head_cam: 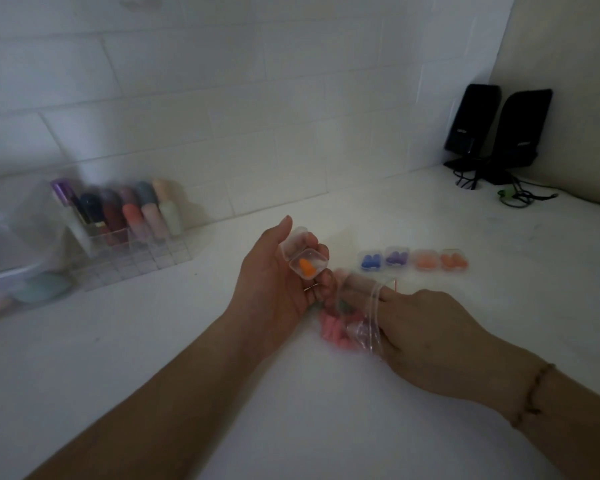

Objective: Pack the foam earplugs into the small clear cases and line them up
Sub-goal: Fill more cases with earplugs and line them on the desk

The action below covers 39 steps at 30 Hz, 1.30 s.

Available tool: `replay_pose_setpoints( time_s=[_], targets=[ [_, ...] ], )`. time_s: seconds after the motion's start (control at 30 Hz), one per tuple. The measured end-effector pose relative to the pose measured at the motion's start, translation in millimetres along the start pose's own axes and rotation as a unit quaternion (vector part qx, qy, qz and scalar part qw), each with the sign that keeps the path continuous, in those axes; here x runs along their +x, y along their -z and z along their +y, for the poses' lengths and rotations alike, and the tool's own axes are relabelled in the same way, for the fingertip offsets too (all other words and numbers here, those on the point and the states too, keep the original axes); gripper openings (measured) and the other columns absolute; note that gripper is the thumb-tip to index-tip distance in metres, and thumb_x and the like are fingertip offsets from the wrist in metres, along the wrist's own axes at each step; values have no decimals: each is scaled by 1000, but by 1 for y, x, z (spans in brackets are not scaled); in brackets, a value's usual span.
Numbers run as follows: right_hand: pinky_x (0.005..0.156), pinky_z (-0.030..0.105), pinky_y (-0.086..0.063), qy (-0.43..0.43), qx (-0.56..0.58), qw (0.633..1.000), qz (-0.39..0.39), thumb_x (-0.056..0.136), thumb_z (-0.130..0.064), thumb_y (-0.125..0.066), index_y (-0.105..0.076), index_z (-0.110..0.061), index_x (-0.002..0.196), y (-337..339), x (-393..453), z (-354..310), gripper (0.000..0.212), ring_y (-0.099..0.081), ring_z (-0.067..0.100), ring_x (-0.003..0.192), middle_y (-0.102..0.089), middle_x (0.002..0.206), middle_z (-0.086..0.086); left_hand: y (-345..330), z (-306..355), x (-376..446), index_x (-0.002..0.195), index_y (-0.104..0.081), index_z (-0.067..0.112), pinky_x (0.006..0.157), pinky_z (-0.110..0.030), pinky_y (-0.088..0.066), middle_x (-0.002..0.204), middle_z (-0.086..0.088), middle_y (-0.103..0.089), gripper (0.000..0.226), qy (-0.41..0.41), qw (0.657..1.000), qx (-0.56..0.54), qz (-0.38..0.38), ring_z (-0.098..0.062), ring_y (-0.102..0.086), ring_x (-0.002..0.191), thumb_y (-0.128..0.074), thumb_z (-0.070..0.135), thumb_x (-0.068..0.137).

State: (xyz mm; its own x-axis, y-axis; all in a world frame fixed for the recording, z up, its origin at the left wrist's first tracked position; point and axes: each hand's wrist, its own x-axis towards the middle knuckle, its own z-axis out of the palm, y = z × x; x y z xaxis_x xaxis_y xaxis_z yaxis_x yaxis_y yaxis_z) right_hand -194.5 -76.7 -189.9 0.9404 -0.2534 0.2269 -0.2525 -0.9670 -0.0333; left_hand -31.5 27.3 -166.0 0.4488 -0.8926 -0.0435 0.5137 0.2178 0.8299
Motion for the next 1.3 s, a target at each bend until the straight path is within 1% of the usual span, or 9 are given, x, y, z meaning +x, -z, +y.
replay_pose_setpoints(
  time_s=[0.17, 0.37, 0.47, 0.57, 0.77, 0.83, 0.93, 1.1, 1.3],
  targets=[
    [72, 23, -50, -3, 34, 998, -54, 99, -55, -30, -18, -48, 149, 5, 3, -1, 52, -66, 12, 87, -12, 154, -35, 1, -1, 1, 80, -55, 12, 63, -33, -37, 82, -8, -52, 34, 0, 1000, 7, 1, -24, -46, 63, -54, 46, 79],
    [103, 26, -42, 2, 170, 985, -5, 91, -36, -39, -50, -51, 129, 20, -4, 16, 43, -54, 5, 121, -47, 136, -32, 0, 2, 0, 78, -55, 13, 64, -33, -39, 80, -8, -52, 32, 2, 999, 23, 27, -24, -47, 62, -53, 45, 79],
    [83, 20, -48, -16, 252, 967, 14, 93, -28, -58, -58, -64, 104, 38, -11, 20, 38, -67, 15, 90, -55, 116, -43, -1, 2, 0, 76, -55, 13, 66, -33, -41, 78, -8, -52, 32, 5, 999, 24, 38, -24, -47, 61, -54, 45, 78],
    [51, 14, -41, -74, 321, 944, 19, 78, -28, -76, -72, -48, 82, 50, -13, 28, 20, -46, 4, 42, -68, 99, -30, -3, 2, 0, 76, -54, 13, 64, -33, -40, 78, -9, -52, 31, 4, 999, 22, 41, -24, -47, 61, -54, 44, 77],
    [52, 7, -41, -127, 314, 941, -7, 72, -20, -81, -69, -38, 68, 69, -19, 39, 22, -58, -6, 55, -69, 88, -23, -4, 5, -4, 81, -54, 13, 61, -31, -36, 79, -8, -53, 32, -7, 1000, -23, -15, -22, -48, 61, -55, 44, 79],
    [43, 8, -38, -123, 349, 929, 5, 66, -43, -80, -69, -39, 73, 79, -21, 44, 13, -50, 1, 41, -70, 90, -22, -5, 5, -8, 86, -55, 11, 62, -30, -40, 82, -9, -55, 34, -3, 996, -51, -69, -22, -51, 62, -57, 45, 80],
    [40, 16, -36, -69, 442, 893, 45, 48, -83, -67, -70, -35, 81, 90, -25, 37, 59, -43, 11, 35, -75, 89, -9, -11, 2, -13, 91, -54, 10, 61, -28, -43, 85, -10, -55, 38, 10, 991, -65, -119, -21, -52, 63, -54, 47, 81],
    [41, 15, -38, -1, 422, 885, 196, 78, -34, -76, -71, -31, 78, 71, -19, -5, 6, -50, 10, 37, -66, 60, -15, -21, -7, -19, 91, -57, 10, 62, -28, -48, 84, -10, -59, 42, 54, 985, -52, -155, -20, -54, 65, -49, 51, 82],
    [60, 1, -32, 31, 258, 936, 239, 84, -30, -70, -75, -25, 86, 51, -11, -14, 7, -51, -9, 62, -63, 86, -21, -20, -11, -20, 94, -58, 11, 70, -35, -55, 81, -7, -60, 41, 89, 969, -41, -226, -20, -61, 68, -46, 50, 88]
  ],
)
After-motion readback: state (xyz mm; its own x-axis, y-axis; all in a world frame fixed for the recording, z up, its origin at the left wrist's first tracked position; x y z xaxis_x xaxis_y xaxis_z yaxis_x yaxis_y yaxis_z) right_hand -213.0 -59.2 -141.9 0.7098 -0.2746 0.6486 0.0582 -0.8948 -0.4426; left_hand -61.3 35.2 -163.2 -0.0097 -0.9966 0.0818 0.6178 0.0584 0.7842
